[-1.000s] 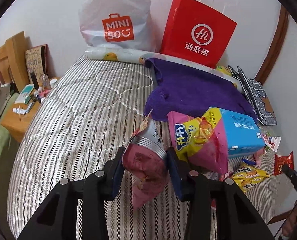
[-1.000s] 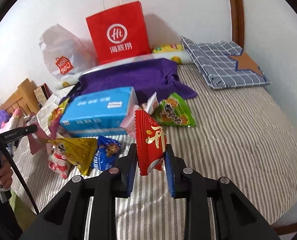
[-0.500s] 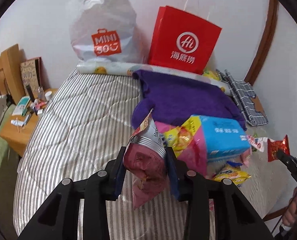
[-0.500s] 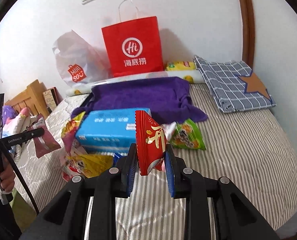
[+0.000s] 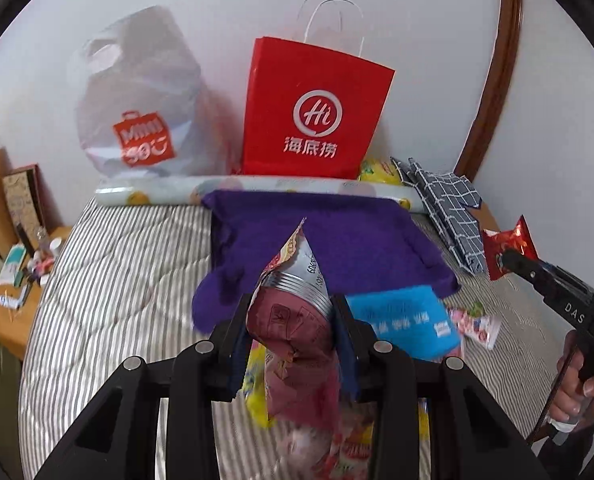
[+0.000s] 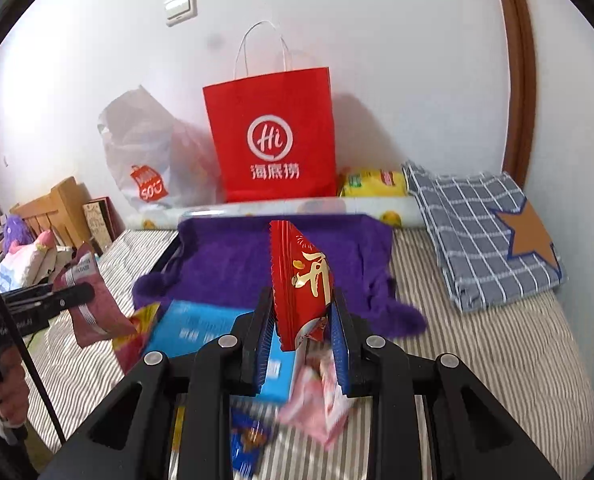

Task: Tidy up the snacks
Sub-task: 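Carry both packets onto the purple towel and open both grippers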

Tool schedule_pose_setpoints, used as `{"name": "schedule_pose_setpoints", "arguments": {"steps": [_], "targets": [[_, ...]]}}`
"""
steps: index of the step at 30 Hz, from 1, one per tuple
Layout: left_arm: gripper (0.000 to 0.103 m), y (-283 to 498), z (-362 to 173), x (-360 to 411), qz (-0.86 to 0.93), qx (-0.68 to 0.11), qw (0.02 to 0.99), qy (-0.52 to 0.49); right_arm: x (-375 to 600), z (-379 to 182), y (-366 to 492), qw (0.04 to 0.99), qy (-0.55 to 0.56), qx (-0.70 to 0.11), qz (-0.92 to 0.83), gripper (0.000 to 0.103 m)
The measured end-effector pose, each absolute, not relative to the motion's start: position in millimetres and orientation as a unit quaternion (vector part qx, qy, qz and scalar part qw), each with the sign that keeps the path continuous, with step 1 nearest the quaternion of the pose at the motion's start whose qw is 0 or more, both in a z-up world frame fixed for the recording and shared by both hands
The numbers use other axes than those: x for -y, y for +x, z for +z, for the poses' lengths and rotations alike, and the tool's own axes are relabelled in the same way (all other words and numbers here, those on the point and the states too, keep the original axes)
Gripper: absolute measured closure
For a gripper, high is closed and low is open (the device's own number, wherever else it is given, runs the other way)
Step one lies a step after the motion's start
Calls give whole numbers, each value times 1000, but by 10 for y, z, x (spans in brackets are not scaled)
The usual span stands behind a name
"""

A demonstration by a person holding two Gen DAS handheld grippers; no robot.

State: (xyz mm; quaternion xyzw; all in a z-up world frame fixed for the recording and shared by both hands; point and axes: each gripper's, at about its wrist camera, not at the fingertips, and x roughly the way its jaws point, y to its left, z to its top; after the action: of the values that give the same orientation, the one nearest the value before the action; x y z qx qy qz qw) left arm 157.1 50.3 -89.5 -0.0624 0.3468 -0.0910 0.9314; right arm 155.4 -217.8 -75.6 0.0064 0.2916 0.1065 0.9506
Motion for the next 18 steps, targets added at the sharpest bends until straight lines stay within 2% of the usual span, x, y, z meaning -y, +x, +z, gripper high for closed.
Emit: {"name": "schedule_pose_setpoints", "arguments": {"steps": [9, 18], "targets": [[67, 2165, -698, -388, -82, -349, 932, -45, 2188, -578, 2211, 952, -9, -289, 98, 76], [67, 2852, -700, -473, -78, -373, 923, -51, 2154, -648, 2980, 943, -12, -316, 107, 76]]}}
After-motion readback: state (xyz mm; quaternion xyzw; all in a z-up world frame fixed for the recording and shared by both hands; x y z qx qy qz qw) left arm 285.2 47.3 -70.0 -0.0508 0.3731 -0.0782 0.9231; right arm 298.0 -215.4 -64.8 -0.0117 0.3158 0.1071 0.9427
